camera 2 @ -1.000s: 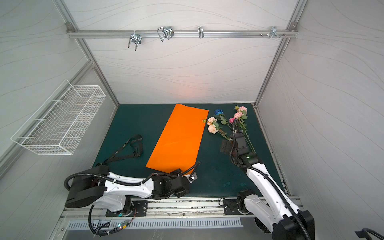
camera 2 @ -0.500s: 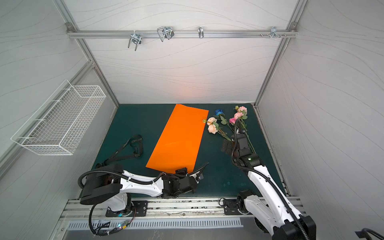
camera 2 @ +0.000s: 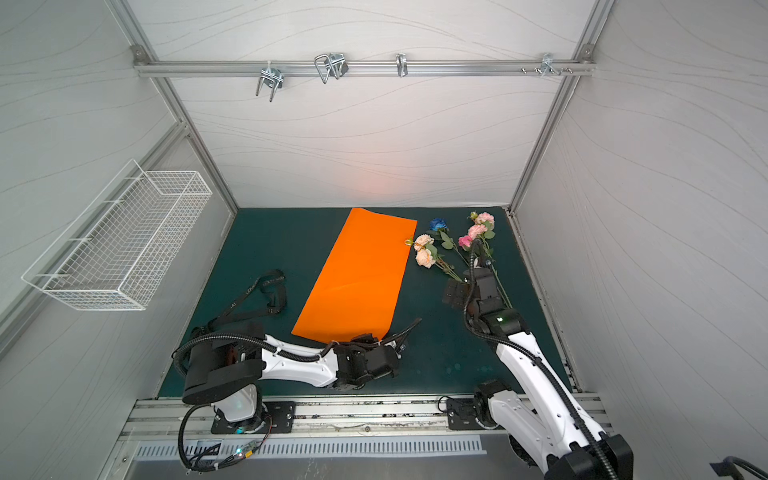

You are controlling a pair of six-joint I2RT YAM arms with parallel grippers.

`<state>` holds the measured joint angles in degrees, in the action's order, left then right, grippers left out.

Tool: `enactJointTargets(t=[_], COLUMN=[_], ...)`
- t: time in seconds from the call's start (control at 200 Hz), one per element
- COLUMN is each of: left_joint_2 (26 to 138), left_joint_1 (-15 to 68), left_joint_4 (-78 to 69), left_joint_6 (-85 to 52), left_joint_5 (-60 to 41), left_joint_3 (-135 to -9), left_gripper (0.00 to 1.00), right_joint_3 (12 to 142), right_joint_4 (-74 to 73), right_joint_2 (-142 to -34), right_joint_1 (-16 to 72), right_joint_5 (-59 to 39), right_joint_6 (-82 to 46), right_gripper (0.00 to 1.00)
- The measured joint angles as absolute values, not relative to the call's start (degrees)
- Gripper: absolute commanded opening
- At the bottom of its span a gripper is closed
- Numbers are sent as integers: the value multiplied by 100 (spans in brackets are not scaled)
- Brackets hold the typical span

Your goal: Tie the bouquet of fake flowers

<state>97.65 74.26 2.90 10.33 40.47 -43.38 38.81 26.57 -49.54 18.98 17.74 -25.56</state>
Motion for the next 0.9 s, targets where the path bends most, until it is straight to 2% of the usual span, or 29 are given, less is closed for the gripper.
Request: enactJointTargets(t=[0.225, 0.635, 0.77, 0.9], left_joint_2=[9572, 8381, 7732, 7057], left_joint_1=[7240, 6477, 5979, 5540], left_joint_4=[303, 738, 1035, 1225], left_joint_6=[1026, 285, -233, -733], left_joint_5=[4169, 3907, 3701, 3575], left_joint_3=[-4414, -4762, -4908, -4908], left_gripper=[0, 0, 0, 0], right_joint_3=[3881, 3704, 3579, 3610], right_joint_4=[2655, 2626, 2620, 2532], right_joint_2=[-4956, -5109, -5352, -5778], right_joint_1=[1898, 1951, 2263, 2936], right_joint_5=[1638, 825, 545, 478], right_joint_6=[-2558, -2622, -2694, -2724], right_gripper=[99, 99, 99, 99])
